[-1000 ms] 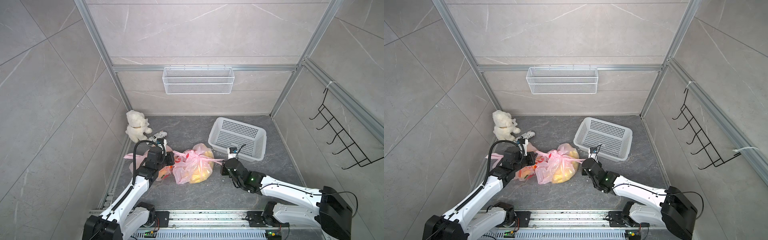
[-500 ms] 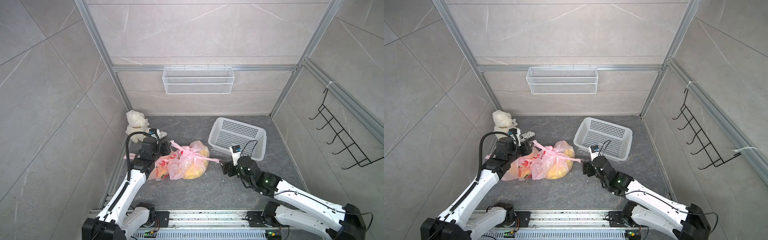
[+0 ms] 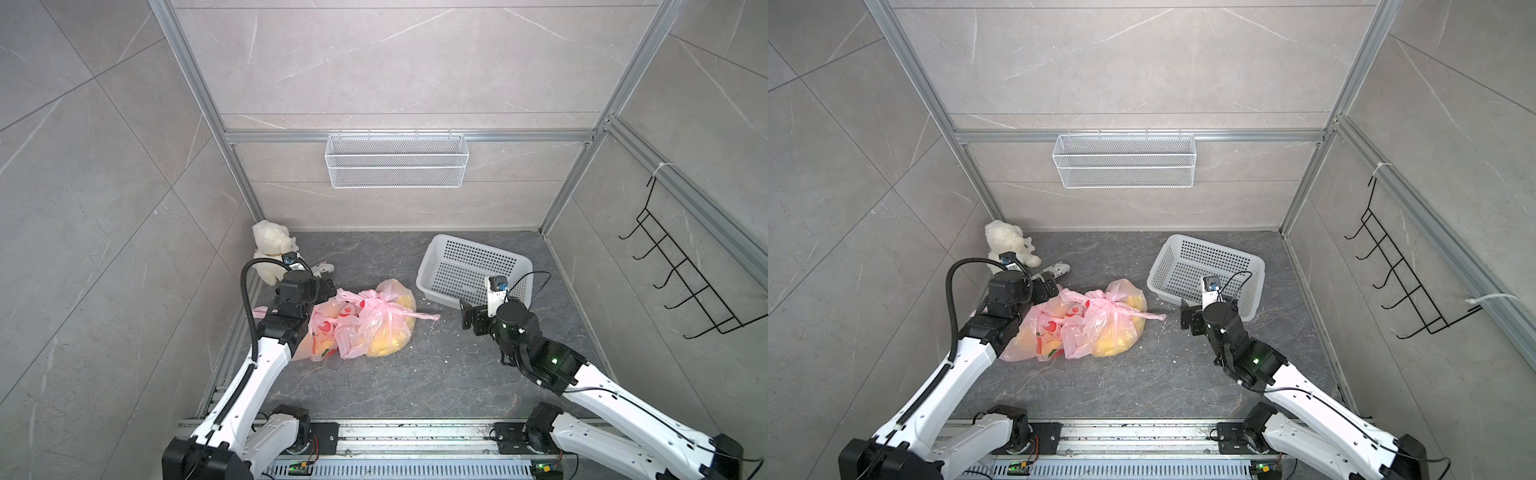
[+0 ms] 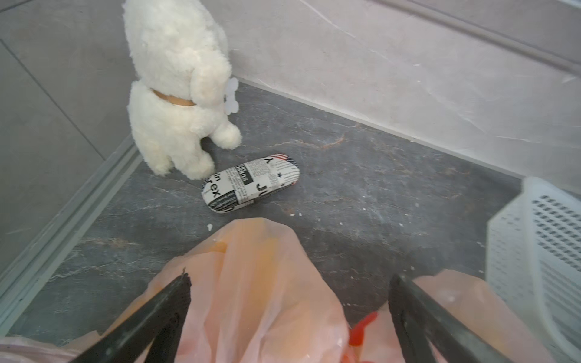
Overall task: Place the banana into a plastic bag & tie a knot
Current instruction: Reset both arms
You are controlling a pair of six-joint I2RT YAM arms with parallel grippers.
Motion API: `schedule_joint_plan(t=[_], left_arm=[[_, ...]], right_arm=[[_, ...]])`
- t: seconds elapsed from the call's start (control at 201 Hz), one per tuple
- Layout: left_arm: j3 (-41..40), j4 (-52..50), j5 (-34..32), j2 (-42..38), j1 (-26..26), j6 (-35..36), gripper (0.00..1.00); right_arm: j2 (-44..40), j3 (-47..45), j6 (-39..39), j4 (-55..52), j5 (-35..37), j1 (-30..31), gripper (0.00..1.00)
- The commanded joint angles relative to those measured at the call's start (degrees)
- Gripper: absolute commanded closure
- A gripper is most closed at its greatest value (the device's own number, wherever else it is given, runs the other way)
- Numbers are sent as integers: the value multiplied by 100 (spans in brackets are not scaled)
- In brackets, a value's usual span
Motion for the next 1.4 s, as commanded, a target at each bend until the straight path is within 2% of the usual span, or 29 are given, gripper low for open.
schedule_joint_plan(t=[0.0, 0.239, 0.348, 0.438, 0.523, 0.567, 0.672, 0.732, 0.777, 0.996, 1.105, 1.259, 1.394], left_arm=[[-343, 877, -1026, 416, 51, 656, 0], [-1355, 2808, -796, 792, 316, 1645, 0], [-1622, 3490, -571, 1151, 398, 1993, 0], [-1877, 4115, -247, 1432, 449, 2293, 0], [-2090, 4652, -41, 1674, 492, 2406, 0], [-2151, 4862, 86, 1824, 515, 2441, 0], [-2118, 5150, 202, 2255, 669, 2352, 0], [-2117, 4997, 412, 2196, 837, 2205, 0], [-2238, 5243, 571, 2221, 963, 2136, 0], [-2353, 5458, 757, 2254, 1063, 2089, 0], [-2364, 5509, 900, 2287, 1115, 2081, 0], [-2372, 5540, 1137, 2354, 1239, 1988, 0], [-2357, 5565, 1249, 2428, 1327, 1953, 0]], right_arm=[[694, 95, -234, 578, 477, -540, 0], [1911, -567, -591, 2404, -12, -1393, 0], [2104, -731, -629, 2964, -375, -1667, 0], [2248, -985, -1059, 3787, -454, -1802, 0], [2349, -953, -1087, 3785, -993, -2065, 0], [2389, -1050, -1151, 4154, -1167, -2179, 0], [2439, -1063, -1054, 4373, -1684, -2674, 0], [2466, -1111, -894, 4549, -2135, -2999, 0], [2408, -1127, -800, 4480, -2291, -3141, 0], [1633, -1582, -595, 3803, -2309, -3173, 0], [1867, -1745, -590, 3892, -2205, -3171, 1], [2408, -2147, -904, 5448, -1675, -3174, 0], [3459, -2446, -1062, 7210, -1991, -3229, 0]])
